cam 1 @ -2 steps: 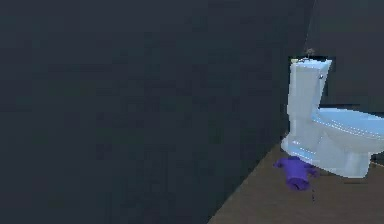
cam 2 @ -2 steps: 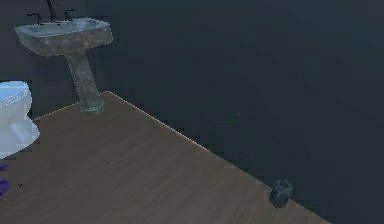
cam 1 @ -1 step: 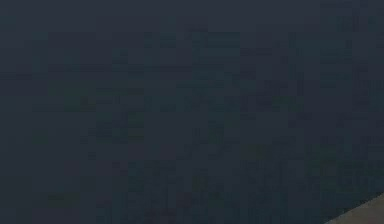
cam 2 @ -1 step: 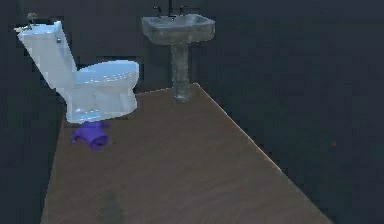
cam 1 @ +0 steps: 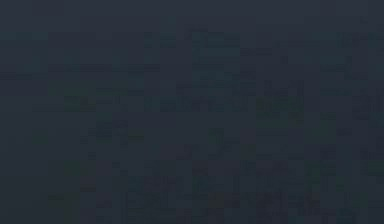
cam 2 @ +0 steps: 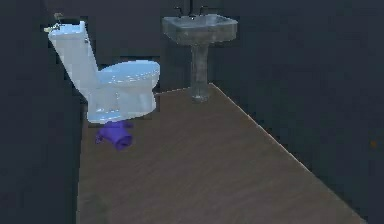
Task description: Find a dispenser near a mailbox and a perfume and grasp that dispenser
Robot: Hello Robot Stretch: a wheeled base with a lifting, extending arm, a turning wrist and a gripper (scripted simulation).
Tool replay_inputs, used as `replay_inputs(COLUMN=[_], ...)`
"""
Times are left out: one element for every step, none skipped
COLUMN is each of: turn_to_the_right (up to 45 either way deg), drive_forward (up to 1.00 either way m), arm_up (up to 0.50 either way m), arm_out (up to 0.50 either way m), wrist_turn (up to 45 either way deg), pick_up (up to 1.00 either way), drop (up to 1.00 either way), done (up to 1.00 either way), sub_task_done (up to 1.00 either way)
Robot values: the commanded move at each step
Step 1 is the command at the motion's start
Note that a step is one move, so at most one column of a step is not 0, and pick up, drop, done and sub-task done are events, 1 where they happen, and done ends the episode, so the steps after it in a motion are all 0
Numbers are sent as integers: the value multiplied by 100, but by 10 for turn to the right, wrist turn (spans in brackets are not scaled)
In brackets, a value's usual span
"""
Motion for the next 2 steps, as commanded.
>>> replay_inputs(turn_to_the_right=[-450,-450], drive_forward=[0,0], arm_up=[0,0], arm_out=[0,0], wrist_turn=[0,0], pick_up=[0,0], drop=[0,0], done=[0,0], sub_task_done=[0,0])
